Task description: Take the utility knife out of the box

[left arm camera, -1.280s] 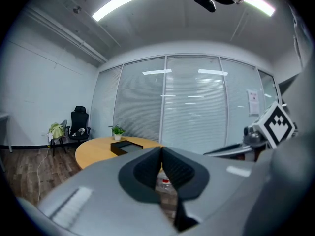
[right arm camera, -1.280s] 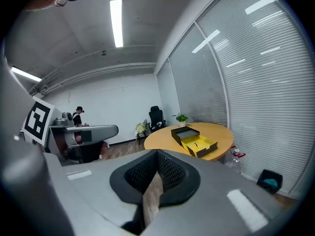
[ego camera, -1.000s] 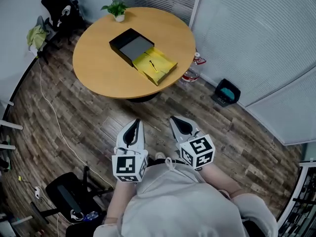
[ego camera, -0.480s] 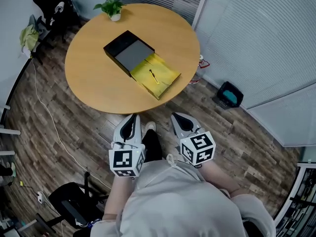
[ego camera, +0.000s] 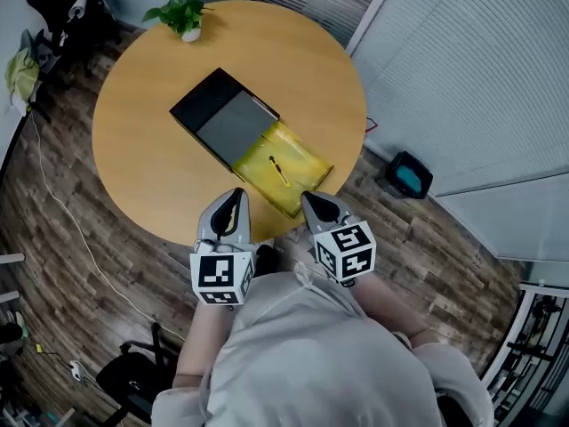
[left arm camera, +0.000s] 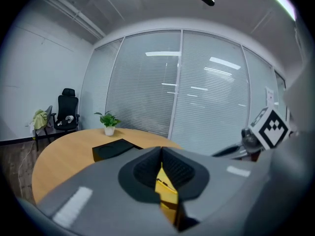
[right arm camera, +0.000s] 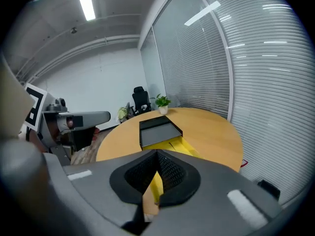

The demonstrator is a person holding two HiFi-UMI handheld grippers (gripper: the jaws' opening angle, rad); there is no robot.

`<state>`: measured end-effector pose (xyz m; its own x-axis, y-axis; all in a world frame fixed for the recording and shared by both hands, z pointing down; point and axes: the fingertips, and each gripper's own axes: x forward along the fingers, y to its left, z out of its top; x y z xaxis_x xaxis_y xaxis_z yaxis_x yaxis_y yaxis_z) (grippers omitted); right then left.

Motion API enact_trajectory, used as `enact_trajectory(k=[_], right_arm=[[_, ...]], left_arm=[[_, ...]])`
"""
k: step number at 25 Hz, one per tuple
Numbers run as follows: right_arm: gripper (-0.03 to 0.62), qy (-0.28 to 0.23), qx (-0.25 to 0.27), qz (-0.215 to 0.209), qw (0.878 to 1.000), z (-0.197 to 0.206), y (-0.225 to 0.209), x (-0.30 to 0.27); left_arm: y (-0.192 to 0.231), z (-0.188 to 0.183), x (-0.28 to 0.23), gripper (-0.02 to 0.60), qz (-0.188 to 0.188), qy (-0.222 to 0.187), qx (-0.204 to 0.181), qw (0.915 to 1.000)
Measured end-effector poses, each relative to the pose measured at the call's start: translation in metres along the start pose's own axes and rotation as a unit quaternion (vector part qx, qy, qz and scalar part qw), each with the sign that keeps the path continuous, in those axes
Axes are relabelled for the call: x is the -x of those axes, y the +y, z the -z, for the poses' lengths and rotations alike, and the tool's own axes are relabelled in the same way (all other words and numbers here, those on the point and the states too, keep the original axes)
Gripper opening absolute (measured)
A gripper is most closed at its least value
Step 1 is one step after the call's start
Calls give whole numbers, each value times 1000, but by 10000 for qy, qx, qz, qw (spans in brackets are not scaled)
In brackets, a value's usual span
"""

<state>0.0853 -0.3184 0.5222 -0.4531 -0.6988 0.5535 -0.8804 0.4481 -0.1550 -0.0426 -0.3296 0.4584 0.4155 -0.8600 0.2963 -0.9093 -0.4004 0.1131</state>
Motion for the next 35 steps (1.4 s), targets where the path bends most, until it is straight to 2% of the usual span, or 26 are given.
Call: enact_trajectory(k=[5,10,12,16,22,25,32,35], right_arm=[[0,722,101,149,9972,11,-25,-72],[5,1673,155,136,9857,45,-36,-130],[102,2002,208,53,9795,56,-38,-149],[118,2440,321,35,9692,70,-42,-182],[132,2834,367,136,9582,86,-42,-207],[96,2892,437,287,9558,88,-45,-208],[64,2875,389,286,9566,86,-46,-209],[64,2654,336,284,9631,72,-45,-205]], left_arm=[[39,10,-51,6,40,229,139,9996],[66,28,-78,6,28,461,289,9985],[73,36,-86,6,10,568,358,9977],[85,50,-97,6,-30,730,490,9961],[102,60,-97,6,-152,890,557,9944],[109,64,-96,6,-213,939,588,9936],[123,68,-96,6,-285,985,663,9925],[123,62,-99,6,-257,946,625,9932]])
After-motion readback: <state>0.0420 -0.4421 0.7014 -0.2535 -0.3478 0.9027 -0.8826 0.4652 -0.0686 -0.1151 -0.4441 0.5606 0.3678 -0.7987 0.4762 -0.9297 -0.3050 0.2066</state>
